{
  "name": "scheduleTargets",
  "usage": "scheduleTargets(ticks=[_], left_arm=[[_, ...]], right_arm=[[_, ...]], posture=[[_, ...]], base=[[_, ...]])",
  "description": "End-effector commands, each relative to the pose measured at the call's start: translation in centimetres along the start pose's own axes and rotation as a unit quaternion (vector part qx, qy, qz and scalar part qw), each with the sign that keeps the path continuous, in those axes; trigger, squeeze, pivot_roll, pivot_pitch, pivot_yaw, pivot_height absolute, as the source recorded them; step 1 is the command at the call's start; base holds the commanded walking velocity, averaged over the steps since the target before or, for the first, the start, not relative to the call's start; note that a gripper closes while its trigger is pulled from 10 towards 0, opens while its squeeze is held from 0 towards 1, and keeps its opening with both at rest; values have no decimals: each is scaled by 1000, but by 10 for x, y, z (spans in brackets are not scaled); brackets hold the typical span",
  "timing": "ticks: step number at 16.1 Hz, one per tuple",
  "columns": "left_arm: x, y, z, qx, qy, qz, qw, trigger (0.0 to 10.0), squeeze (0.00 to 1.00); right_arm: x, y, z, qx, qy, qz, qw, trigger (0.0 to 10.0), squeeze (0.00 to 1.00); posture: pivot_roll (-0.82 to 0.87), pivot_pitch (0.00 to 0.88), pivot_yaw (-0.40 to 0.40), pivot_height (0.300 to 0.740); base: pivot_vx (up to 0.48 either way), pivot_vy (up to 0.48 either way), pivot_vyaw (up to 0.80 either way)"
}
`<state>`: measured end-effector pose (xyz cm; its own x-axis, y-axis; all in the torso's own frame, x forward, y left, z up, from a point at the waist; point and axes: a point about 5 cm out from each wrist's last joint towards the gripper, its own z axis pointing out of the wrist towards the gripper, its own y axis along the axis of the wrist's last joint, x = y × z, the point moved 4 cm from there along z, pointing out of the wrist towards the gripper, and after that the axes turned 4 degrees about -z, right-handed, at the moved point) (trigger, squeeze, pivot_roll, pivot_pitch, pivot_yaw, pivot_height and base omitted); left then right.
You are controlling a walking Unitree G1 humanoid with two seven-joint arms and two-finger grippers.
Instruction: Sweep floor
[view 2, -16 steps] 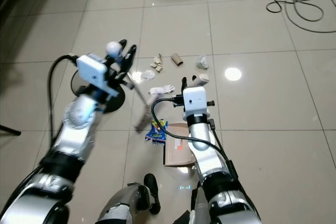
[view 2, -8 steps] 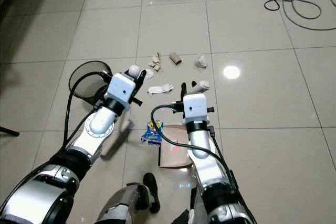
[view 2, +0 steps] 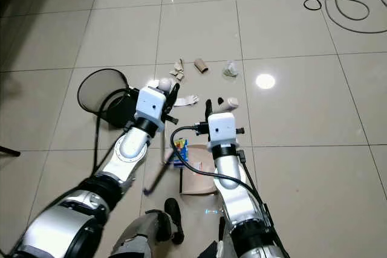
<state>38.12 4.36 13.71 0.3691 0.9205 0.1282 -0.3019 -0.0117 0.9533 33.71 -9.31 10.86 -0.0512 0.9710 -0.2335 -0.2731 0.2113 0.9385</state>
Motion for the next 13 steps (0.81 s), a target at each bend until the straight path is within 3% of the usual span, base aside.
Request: scheduleTargets(ticks=[1,3,5,9,11,12,13], left_arm=[[3,-6,-1,15,16,-57,998,10000,0],[2,-5,1,11,22,-103,994,10000,0],[0,7,5,-18,-3,-117,993,10000,0],[-3,28,0,-72,-99,-99,987,10000,0],[12,41,-8,-99,-124,-93,983,10000,0],[33,52,-13,-114,-117,-79,983,10000,0],[42,57,-16,-119,-115,-68,984,10000,0]], right_arm=[[12,-13,-11,36,27,-3,999,10000,0],[12,-13,-12,38,27,-3,999,10000,0],[11,-14,-11,40,26,-4,999,10000,0],[10,-16,-9,44,25,-5,999,10000,0],[7,-18,-7,46,25,-7,999,10000,0],[5,-19,-4,45,27,-10,999,10000,0],[4,-19,-4,44,28,-12,999,10000,0]], posture=[[-76,349,166,740],[-72,348,167,740],[-65,348,169,740],[-38,325,169,740],[-24,300,163,740],[-15,270,157,740],[-14,264,156,740]], base=[[0,0,0],[0,0,0],[0,0,0],[0,0,0],[0,0,0],[0,0,0],[0,0,0]])
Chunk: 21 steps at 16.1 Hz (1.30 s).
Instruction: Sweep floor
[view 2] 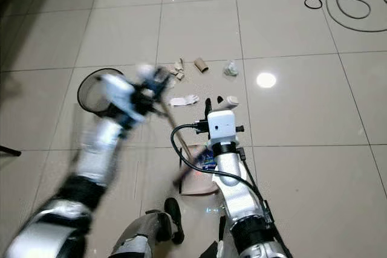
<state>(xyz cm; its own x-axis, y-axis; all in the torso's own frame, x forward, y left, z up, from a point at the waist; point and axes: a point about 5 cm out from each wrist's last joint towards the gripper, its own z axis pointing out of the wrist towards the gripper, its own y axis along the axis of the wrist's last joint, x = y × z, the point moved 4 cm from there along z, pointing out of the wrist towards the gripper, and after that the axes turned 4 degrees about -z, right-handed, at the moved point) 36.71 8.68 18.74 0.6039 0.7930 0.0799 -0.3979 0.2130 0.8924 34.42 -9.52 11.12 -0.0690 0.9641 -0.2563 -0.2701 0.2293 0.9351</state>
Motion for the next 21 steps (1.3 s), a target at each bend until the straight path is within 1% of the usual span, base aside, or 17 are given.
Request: scheduleTargets(ticks=[1,3,4,5,7,8,9,10,11,12,14,15,16,17,19,20,21], left_arm=[[12,15,-5,-16,1,22,1000,10000,0],[28,23,-14,0,8,45,999,10000,0],[40,29,-28,15,21,52,998,10000,0],[46,34,-41,25,34,56,998,10000,0],[58,32,-58,42,81,37,995,10000,0],[62,31,-64,47,98,37,993,10000,0],[66,29,-68,51,113,53,991,10000,0],[72,25,-76,70,131,94,984,10000,0],[76,20,-80,87,145,117,979,10000,0],[80,2,-89,138,170,154,963,10000,0],[81,-12,-92,168,199,156,953,10000,0],[81,-20,-91,185,218,155,946,10000,0],[83,-30,-92,207,242,145,937,10000,0],[81,-32,-89,203,257,142,934,10000,0],[75,-37,-85,211,254,132,935,10000,0],[68,-34,-83,195,249,126,940,10000,0],[58,-30,-82,179,237,121,947,10000,0]], right_arm=[[5,-19,-10,41,17,-5,999,10000,0],[-4,-24,-8,48,5,-4,999,10000,0],[-15,-26,-9,52,-16,-1,999,10000,0],[-23,-26,-11,53,-33,3,998,10000,0],[-31,-28,-13,54,-46,10,997,10000,0],[-33,-29,-15,54,-47,10,997,10000,0],[-34,-30,-16,55,-50,13,997,10000,0],[-36,-32,-18,58,-57,19,996,10000,0],[-37,-33,-20,61,-62,23,996,10000,0],[-37,-38,-22,71,-68,28,995,10000,0],[-38,-40,-20,78,-73,24,994,10000,0],[-41,-41,-19,81,-84,18,993,10000,0],[-42,-40,-19,81,-90,19,992,10000,0],[-43,-41,-18,84,-90,17,992,10000,0],[-45,-42,-18,87,-91,5,992,10000,0],[-51,-41,-20,88,-100,-4,991,10000,0],[-59,-39,-24,89,-113,-3,990,10000,0]], posture=[[-10,246,155,740],[-7,205,154,740],[-20,165,150,740],[-29,140,147,740],[-40,112,146,740],[-43,104,144,740],[-43,90,141,740],[-39,82,136,740],[-32,76,133,740],[-39,70,139,740],[-50,65,147,740],[-54,63,150,740],[-59,62,154,740],[-63,61,159,740],[-73,58,161,740],[-87,49,160,740],[-96,43,153,740]], base=[[0,0,0],[0,0,0],[0,0,0],[0,0,0],[0,0,0],[0,0,0],[0,0,0],[0,0,0],[0,0,0],[0,0,0],[0,0,0],[0,0,0],[0,0,0],[0,0,0],[0,0,0],[0,0,0],[0,0,0]])
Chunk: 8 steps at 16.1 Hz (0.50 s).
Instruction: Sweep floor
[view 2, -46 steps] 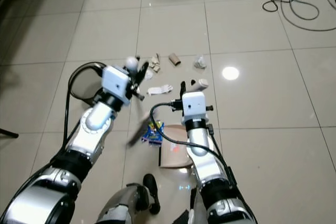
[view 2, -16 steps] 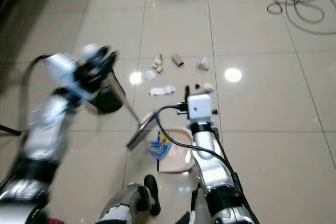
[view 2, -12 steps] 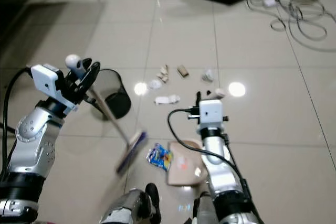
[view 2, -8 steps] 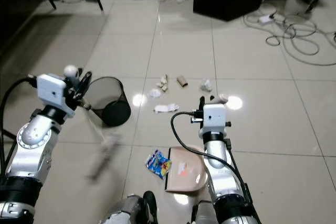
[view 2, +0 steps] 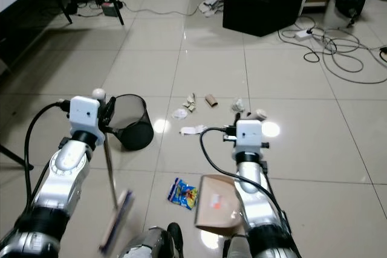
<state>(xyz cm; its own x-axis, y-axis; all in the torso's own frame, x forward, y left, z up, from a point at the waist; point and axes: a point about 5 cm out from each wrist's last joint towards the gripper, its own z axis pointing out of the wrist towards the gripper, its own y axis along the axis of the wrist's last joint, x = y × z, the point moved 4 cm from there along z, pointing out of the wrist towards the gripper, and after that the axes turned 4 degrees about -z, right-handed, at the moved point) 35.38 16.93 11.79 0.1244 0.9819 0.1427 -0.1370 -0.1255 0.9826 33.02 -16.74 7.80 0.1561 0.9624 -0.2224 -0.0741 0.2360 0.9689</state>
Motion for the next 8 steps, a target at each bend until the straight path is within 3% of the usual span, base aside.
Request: scheduleTargets(ticks=[1,3,6,8], left_arm=[[-4,18,-2,-31,-14,14,999,10000,0],[-9,23,-12,-35,-12,12,999,10000,0],[-12,25,-24,-31,-22,25,999,10000,0],[-8,31,-26,-32,-15,34,999,10000,0]], right_arm=[[-9,8,-2,-6,-13,15,1000,10000,0],[-22,15,-14,-6,-22,32,999,10000,0],[-27,34,-18,-21,-22,41,999,10000,0],[-23,44,-12,-22,-14,53,998,10000,0]], posture=[[-99,36,146,740],[-99,21,144,740],[-96,9,141,740],[-79,7,132,740]], base=[[0,0,0],[0,0,0],[0,0,0],[0,-339,0]])
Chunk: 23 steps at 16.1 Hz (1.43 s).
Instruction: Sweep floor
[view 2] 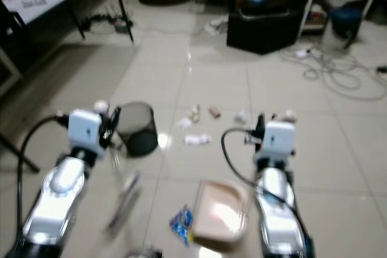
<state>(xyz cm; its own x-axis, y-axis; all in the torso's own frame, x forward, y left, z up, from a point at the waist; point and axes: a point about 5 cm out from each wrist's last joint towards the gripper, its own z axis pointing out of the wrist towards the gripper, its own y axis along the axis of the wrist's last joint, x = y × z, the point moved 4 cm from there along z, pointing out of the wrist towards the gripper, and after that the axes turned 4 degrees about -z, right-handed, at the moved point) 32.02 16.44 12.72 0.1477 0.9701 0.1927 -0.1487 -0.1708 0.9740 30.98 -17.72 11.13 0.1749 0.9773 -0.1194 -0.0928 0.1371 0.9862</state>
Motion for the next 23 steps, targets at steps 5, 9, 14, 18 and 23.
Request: scheduleTargets(ticks=[5,9,14,18,23], left_arm=[[13,27,7,-23,16,32,999,10000,0],[4,25,8,-12,6,29,999,10000,0],[2,21,9,0,16,16,1000,10000,0],[-1,20,4,-1,16,19,1000,10000,0],[-5,19,4,6,10,21,1000,10000,0]], right_arm=[[8,15,8,2,11,23,1000,10000,0],[11,11,8,26,26,21,999,10000,0],[13,14,11,28,40,2,999,10000,0],[22,12,11,38,74,-22,996,10000,0],[29,-1,11,63,95,-16,993,10000,0]], posture=[[-58,0,133,740],[-62,0,142,740],[-73,0,123,740],[-70,0,99,740],[-57,0,98,740]], base=[[0,-342,0],[0,-342,0],[0,-64,0],[0,0,200],[300,0,800]])
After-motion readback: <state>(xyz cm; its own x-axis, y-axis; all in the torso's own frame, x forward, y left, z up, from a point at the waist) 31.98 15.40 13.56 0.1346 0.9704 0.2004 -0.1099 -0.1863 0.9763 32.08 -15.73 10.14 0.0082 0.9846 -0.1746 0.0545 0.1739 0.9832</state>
